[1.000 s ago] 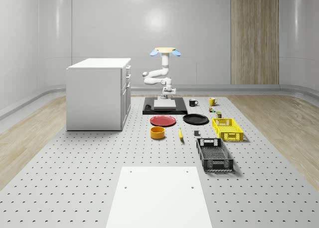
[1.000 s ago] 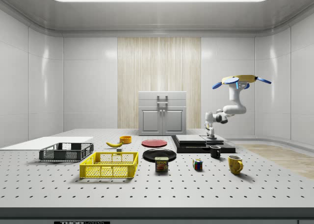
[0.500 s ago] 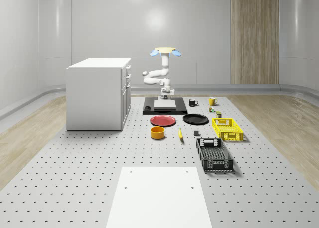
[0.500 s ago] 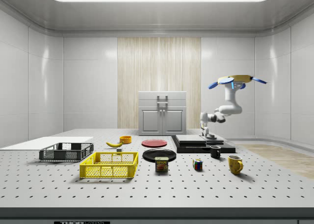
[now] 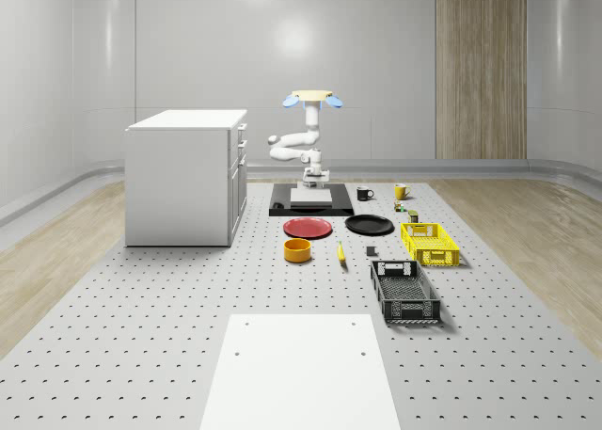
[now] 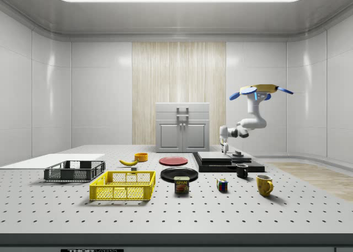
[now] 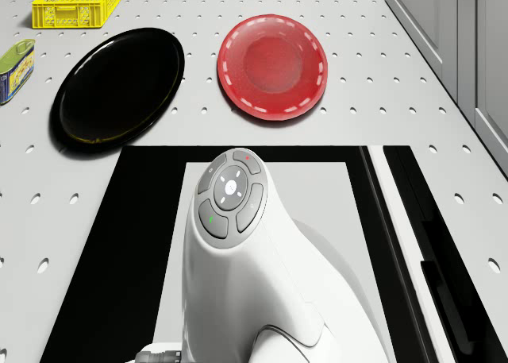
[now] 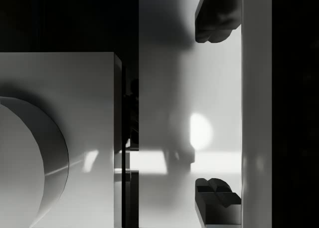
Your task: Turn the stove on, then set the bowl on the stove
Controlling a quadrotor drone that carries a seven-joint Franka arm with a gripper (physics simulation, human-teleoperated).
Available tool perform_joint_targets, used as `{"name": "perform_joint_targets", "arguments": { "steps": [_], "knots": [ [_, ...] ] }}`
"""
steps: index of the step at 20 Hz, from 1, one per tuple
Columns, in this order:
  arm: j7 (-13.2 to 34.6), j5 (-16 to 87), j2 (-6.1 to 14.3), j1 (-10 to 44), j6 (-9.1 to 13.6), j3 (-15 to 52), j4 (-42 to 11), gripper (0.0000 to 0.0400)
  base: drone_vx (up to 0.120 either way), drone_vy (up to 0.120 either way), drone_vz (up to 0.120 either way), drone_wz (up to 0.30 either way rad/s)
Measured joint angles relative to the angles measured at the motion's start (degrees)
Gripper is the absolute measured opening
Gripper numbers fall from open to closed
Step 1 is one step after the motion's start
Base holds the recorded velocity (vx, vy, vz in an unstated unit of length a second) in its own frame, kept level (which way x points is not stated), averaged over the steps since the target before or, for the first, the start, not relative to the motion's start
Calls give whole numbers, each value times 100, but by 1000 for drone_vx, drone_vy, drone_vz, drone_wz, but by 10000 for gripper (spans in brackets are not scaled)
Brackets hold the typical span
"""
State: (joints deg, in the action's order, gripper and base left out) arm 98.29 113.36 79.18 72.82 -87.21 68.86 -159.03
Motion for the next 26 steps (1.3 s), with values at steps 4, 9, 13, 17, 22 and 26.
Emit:
{"name": "perform_joint_targets", "arguments": {
  "steps": [4,9,13,17,22,26],
  "knots": [
    [7,-14,30,9,-27,5,2,400,120,0,0,0],
    [18,-31,64,22,-59,10,5,400,120,0,0,0],
    [26,-44,91,33,-84,15,7,400,120,0,0,0],
    [34,-56,116,43,-107,18,8,400,120,-70,0,0],
    [44,-70,146,55,-134,23,11,400,120,-16,0,0],
    [52,-81,168,65,-155,26,13,400,120,0,0,0]
  ]
}}
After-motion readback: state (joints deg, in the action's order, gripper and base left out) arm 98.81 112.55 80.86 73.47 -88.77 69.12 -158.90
